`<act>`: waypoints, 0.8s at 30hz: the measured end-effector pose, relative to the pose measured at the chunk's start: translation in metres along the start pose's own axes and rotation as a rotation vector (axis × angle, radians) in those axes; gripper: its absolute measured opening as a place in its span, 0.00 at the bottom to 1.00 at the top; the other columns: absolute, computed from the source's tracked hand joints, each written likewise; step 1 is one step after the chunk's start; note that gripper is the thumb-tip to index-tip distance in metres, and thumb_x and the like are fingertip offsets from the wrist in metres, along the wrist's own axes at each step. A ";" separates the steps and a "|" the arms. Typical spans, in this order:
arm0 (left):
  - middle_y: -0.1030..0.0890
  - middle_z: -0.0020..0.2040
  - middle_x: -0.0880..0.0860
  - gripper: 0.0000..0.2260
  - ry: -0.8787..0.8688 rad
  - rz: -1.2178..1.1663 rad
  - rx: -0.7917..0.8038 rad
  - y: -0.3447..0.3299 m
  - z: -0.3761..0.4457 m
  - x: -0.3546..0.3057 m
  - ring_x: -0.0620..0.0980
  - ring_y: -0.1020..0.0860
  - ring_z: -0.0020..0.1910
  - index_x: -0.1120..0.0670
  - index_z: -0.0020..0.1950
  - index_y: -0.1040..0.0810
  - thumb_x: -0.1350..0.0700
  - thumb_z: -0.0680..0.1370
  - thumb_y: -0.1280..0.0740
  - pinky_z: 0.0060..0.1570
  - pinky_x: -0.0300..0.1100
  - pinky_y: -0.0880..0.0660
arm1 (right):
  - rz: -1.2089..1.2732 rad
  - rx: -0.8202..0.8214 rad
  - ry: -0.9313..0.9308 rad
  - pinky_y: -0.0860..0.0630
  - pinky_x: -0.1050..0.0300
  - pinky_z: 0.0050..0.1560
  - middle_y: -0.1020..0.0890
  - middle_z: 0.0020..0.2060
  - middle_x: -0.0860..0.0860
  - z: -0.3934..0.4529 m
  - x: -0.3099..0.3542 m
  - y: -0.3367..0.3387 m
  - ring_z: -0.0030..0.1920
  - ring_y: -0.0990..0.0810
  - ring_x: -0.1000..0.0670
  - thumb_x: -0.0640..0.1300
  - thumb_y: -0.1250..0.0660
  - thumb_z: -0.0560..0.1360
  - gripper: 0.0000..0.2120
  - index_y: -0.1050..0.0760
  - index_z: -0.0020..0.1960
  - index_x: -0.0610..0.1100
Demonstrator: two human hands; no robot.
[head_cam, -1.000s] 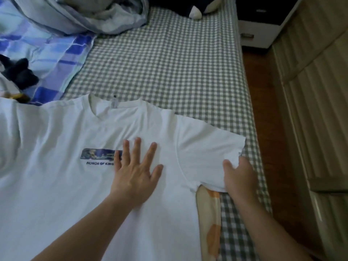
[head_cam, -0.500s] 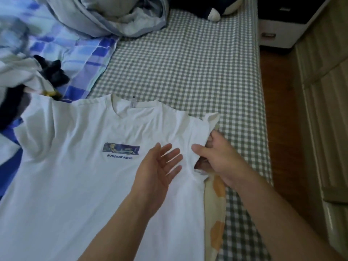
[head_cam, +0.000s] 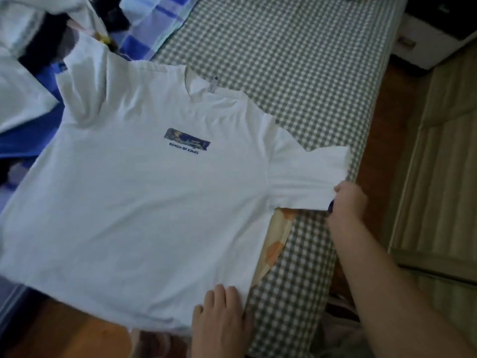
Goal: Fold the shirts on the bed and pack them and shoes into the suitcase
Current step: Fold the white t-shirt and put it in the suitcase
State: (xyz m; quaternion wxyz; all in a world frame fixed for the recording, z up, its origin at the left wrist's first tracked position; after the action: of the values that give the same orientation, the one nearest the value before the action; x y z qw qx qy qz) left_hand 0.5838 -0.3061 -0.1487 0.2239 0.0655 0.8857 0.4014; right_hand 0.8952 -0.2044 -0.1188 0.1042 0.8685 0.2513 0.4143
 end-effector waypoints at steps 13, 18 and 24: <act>0.29 0.42 0.55 0.13 -0.030 0.088 -0.042 -0.026 -0.041 0.029 0.60 0.27 0.40 0.53 0.43 0.28 0.50 0.64 0.30 0.37 0.52 0.33 | -0.053 0.256 -0.323 0.21 0.54 0.27 0.18 0.39 0.47 -0.025 -0.042 -0.008 0.38 0.19 0.47 0.44 0.30 0.79 0.06 0.23 0.45 0.43; 0.33 0.39 0.47 0.17 0.044 -0.184 -0.076 -0.008 -0.053 0.043 0.54 0.25 0.36 0.47 0.42 0.42 0.56 0.71 0.32 0.29 0.49 0.29 | 0.147 0.234 -0.225 0.18 0.54 0.35 0.18 0.43 0.47 -0.030 -0.049 -0.011 0.42 0.17 0.47 0.41 0.33 0.81 0.05 0.22 0.55 0.42; 0.25 0.49 0.40 0.06 0.168 -0.479 -0.220 0.049 -0.069 0.103 0.46 0.23 0.47 0.44 0.53 0.29 0.56 0.80 0.39 0.49 0.45 0.30 | 0.294 0.339 -0.054 0.19 0.38 0.56 0.15 0.57 0.42 -0.055 -0.018 -0.040 0.55 0.16 0.40 0.42 0.31 0.78 0.15 0.21 0.64 0.41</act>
State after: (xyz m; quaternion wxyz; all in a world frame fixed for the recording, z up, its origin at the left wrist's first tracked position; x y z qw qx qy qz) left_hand 0.4576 -0.2904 -0.1081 0.2438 -0.2041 0.8426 0.4347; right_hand 0.8294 -0.1814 -0.1118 -0.0982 0.9117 0.1854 0.3534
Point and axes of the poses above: each hand's wrist, its own z-axis towards the middle knuckle, its own y-axis out of the back of the hand, x = y × z, the point moved 4 cm from there along z, towards the middle knuckle
